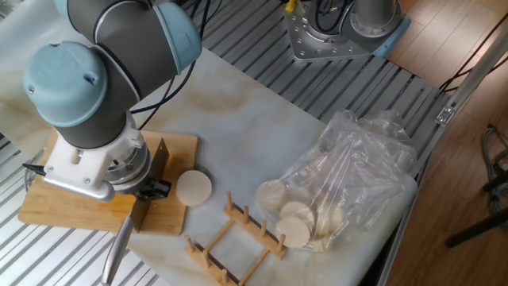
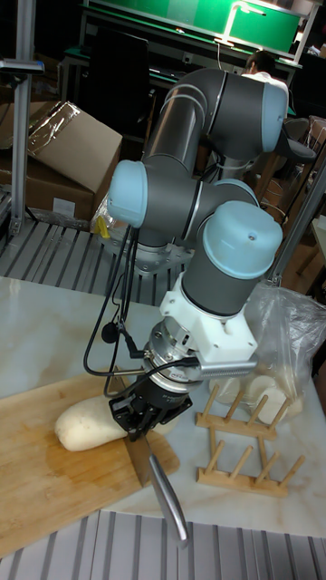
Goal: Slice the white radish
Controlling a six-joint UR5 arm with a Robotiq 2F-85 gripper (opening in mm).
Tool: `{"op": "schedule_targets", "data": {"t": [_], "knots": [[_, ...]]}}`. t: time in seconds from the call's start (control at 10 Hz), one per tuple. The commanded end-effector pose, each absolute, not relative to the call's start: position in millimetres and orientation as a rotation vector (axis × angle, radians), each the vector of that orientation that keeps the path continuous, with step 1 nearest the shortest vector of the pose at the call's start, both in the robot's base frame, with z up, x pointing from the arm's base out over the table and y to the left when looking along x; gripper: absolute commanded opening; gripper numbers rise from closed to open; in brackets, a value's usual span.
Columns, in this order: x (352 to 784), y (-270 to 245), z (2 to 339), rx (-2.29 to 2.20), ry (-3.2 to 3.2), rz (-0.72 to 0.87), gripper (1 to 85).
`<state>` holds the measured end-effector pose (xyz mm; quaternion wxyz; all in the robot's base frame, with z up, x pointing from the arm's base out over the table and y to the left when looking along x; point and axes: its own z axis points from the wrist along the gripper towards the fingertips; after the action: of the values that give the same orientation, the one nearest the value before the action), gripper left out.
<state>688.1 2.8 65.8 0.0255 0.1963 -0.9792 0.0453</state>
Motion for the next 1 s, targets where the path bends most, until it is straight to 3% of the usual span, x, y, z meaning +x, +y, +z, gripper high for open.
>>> {"op": "schedule_targets", "data": {"t": [0.0, 0.6, 0.8, 0.9], "knots": [[689.8, 4.9, 62.3, 0.598, -3.038, 0.125, 16.3], [688.9, 5.0, 65.4, 0.586, -3.037, 0.124, 12.3], [687.1, 1.7, 69.4, 0.558, -3.034, 0.151, 1.3], [684.6, 3.1, 74.5, 0.554, -3.029, 0.139, 1.3]]}}
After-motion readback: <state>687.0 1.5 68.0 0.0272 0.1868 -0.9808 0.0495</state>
